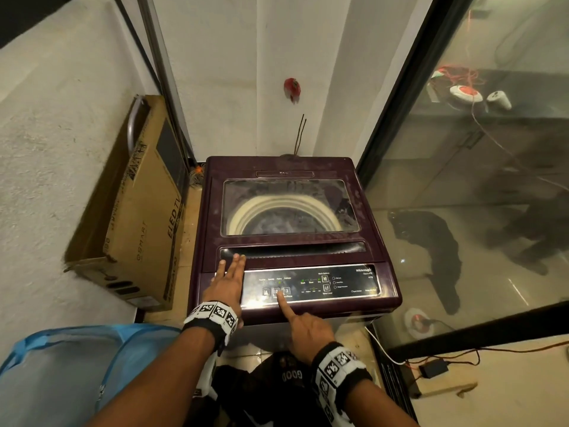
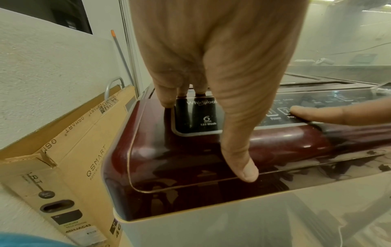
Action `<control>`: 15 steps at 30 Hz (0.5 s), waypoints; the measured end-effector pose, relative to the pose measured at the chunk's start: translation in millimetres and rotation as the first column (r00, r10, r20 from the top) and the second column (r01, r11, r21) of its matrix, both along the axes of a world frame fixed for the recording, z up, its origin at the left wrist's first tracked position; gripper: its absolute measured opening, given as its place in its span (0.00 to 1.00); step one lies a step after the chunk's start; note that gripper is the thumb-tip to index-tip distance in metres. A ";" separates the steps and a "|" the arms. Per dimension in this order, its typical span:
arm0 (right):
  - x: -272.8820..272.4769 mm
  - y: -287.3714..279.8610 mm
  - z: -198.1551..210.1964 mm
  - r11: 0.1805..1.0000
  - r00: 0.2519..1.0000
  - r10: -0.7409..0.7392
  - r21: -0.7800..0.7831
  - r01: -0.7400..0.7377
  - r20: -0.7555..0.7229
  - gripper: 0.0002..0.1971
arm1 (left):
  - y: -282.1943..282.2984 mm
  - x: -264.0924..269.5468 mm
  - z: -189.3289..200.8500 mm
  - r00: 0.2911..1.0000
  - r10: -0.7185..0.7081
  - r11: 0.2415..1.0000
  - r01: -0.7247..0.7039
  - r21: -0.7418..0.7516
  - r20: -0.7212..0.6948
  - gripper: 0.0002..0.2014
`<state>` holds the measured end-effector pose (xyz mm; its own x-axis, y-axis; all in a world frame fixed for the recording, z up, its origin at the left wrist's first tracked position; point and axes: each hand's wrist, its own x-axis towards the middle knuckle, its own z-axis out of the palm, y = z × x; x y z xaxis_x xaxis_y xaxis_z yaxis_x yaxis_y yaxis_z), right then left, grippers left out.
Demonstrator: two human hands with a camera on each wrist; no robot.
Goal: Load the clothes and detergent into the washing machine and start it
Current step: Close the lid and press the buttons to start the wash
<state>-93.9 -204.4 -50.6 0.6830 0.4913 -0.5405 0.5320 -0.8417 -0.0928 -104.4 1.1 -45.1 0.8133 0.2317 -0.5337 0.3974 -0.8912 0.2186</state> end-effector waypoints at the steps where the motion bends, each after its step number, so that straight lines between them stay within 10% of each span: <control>1: -4.9 -2.6 -1.5 1.000 1.000 -0.010 0.013 0.010 -0.006 0.51 | 0.2 -0.4 0.2 1.000 -0.001 1.000 0.001 -0.001 0.006 0.76; 15: -6.5 3.6 4.6 0.994 0.999 -0.052 0.099 0.054 -0.015 0.49 | 4.3 0.0 -1.0 1.000 -0.014 1.000 0.014 -0.007 -0.006 0.76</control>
<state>-100.4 -200.8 -45.9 0.7034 0.5063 -0.4989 0.4852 -0.8549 -0.1837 -104.4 5.4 -46.1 0.8130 0.2166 -0.5405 0.3862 -0.8952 0.2222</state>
